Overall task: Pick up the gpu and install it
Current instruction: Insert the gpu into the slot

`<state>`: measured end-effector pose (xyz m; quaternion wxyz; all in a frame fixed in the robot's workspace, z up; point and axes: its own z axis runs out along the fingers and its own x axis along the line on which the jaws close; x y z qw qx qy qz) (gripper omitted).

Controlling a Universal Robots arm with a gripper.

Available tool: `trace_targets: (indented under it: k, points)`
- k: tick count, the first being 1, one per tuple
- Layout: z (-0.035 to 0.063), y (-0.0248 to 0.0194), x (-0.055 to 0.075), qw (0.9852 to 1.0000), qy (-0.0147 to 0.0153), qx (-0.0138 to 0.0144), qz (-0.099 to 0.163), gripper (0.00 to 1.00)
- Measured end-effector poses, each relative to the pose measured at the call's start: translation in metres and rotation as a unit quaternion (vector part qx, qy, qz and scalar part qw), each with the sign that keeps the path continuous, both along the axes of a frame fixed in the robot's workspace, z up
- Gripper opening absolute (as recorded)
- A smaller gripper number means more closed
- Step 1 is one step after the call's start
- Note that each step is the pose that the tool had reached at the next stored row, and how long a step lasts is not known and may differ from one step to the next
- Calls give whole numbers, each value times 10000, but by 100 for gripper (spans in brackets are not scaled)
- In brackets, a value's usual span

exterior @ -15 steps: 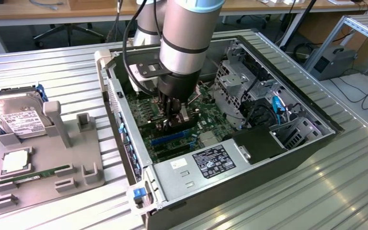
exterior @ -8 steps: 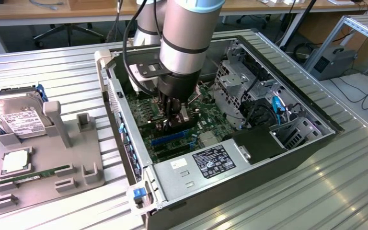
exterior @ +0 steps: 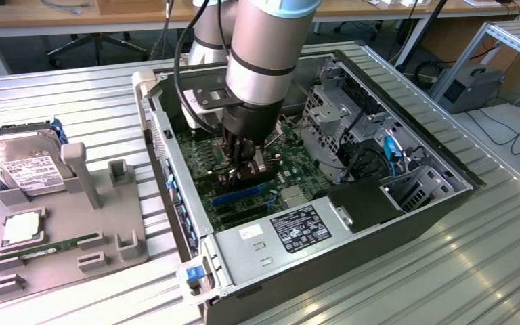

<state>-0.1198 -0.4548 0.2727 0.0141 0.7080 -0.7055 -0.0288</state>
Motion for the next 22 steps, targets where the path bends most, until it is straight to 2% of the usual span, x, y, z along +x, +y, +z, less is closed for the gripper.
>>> trace_targets:
  k: [5, 16, 22]
  points:
    - [-6, -2, 1, 10000, -1, 2, 1, 27]
    - [-56, -42, 6, 10000, -1, 1, 1, 27]
    - [-92, -41, 18, 10000, -1, 21, -1, 27]
